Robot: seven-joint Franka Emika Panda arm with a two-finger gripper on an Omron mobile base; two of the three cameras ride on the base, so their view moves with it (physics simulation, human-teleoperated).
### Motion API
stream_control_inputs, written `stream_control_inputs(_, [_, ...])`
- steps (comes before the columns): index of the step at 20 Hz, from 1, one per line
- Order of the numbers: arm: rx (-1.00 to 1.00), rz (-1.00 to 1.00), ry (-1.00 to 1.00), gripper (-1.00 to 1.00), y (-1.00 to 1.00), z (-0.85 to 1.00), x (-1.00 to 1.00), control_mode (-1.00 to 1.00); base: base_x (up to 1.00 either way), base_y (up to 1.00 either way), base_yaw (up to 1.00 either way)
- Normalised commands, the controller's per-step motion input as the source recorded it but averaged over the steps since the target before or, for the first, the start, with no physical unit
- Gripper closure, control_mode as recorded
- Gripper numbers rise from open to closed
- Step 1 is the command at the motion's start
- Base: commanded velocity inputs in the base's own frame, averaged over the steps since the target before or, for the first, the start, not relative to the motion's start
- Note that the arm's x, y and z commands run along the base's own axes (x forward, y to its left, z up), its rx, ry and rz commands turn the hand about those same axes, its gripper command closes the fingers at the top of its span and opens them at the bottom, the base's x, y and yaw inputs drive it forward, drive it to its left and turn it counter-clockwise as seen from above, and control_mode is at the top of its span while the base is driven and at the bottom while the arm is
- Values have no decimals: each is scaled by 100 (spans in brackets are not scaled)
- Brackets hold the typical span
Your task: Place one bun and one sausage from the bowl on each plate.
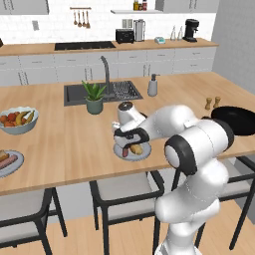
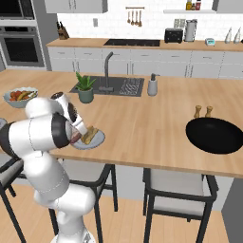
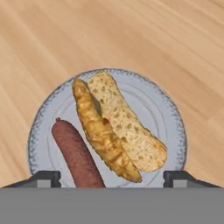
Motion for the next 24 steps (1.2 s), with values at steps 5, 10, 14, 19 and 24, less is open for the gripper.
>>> stream_control_inputs(5, [0,0,0,-100,-8,95,-47,-100,0,0,0])
stream_control_inputs(10, [6,0,0,-100,-67,72,-56,-100,0,0,0])
stream_control_inputs(14, [21,0,-3,-100,-95,32,-71,-100,0,0,0])
stream_control_inputs(19, [16,0,-2,-100,-86,24,-90,-100,0,0,0])
stream_control_inputs(24, [1,0,-5,-100,-10,66,-99,-100,0,0,0])
